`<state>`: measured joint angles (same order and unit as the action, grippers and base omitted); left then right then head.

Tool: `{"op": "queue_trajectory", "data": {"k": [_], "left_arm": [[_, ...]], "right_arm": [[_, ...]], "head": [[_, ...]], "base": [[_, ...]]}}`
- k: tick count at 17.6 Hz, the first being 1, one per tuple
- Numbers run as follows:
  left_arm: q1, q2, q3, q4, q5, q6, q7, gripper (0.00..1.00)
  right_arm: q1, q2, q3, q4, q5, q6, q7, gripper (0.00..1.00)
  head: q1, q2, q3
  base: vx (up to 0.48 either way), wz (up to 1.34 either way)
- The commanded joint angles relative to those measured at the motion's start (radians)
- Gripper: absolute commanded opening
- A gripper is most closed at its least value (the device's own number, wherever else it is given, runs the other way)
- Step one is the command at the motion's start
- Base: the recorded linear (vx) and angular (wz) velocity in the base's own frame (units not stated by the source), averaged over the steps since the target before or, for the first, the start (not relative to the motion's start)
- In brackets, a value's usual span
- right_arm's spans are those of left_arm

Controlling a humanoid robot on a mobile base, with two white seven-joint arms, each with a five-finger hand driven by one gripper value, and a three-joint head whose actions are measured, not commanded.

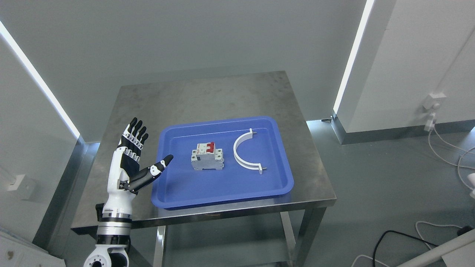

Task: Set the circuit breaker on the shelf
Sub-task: 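Reach the left hand toward the grey circuit breaker in the blue tray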

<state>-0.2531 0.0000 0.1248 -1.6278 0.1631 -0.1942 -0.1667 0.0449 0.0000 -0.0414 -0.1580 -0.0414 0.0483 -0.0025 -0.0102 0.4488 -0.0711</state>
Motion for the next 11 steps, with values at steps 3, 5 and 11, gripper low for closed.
{"op": "queue_trajectory", "data": {"k": [3,5,11], "left_arm": [[-0.009,0.017,-0.004,0.002,0.000,0.005,-0.023,1.00],[-0.038,0.085,-0.008,0.009,-0.051,0.037,-0.080,0.99],[-0.173,0.167,-0.008,0.078,-0.281,0.219,-0.301,1.00]], "right_arm": [[0.000,-0.017,0.000,0.000,0.000,-0.001,-0.001,1.00],[0.000,-0.017,0.000,0.000,0.000,-0.001,-0.001,1.00],[0.001,-0.017,0.000,0.000,0.000,-0.001,-0.001,1.00]], "head": [[0.0000,0.000,0.000],[0.0000,0.000,0.000],[0.0000,0.000,0.000]], "base": [[-0.006,-0.01],[0.000,0.00],[0.001,-0.01]]}}
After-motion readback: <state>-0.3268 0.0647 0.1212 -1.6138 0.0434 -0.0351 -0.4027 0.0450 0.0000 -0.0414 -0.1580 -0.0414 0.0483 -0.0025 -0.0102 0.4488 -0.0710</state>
